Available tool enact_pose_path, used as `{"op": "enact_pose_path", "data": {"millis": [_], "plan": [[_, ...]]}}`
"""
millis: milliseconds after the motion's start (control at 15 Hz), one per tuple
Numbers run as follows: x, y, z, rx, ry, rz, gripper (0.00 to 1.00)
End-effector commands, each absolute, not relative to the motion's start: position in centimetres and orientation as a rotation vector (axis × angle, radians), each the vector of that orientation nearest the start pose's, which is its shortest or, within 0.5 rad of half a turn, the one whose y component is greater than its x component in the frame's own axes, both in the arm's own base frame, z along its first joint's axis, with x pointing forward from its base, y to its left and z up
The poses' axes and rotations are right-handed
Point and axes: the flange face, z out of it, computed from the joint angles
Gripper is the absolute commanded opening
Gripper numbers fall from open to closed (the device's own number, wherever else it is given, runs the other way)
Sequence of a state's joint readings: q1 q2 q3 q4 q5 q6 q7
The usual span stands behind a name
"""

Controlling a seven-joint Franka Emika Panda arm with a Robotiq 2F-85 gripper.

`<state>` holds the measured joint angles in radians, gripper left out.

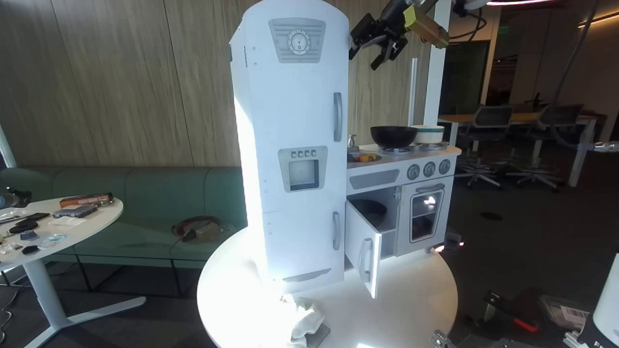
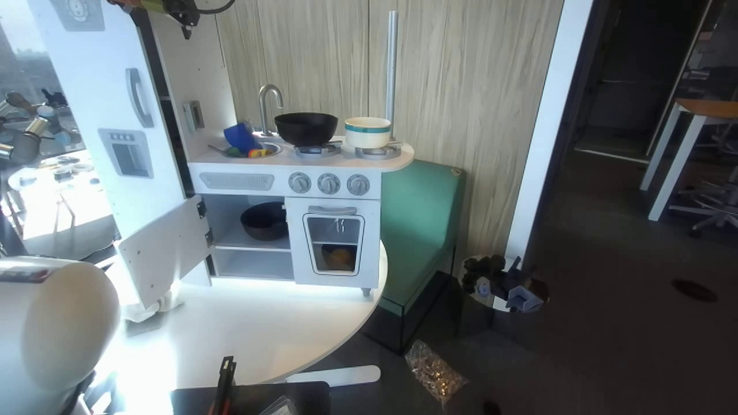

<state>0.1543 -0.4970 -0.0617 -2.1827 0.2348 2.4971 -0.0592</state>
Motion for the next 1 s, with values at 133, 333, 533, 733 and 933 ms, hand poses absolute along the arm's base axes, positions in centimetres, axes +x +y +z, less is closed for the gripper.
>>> {"op": "enact_pose_path", "data": {"millis": [133, 333, 533, 733, 933], "plan": [[42.0, 4.7, 69.4, -2.697, -0.058, -1.001, 1.0], [41.1, 5.7, 69.9, -2.707, -0.106, -0.962, 1.0], [39.9, 7.3, 70.3, -2.715, -0.158, -0.916, 1.0], [38.2, 9.9, 70.2, -2.761, -0.249, -0.878, 1.0], [36.3, 12.5, 70.4, -2.839, -0.31, -0.891, 1.0]]}}
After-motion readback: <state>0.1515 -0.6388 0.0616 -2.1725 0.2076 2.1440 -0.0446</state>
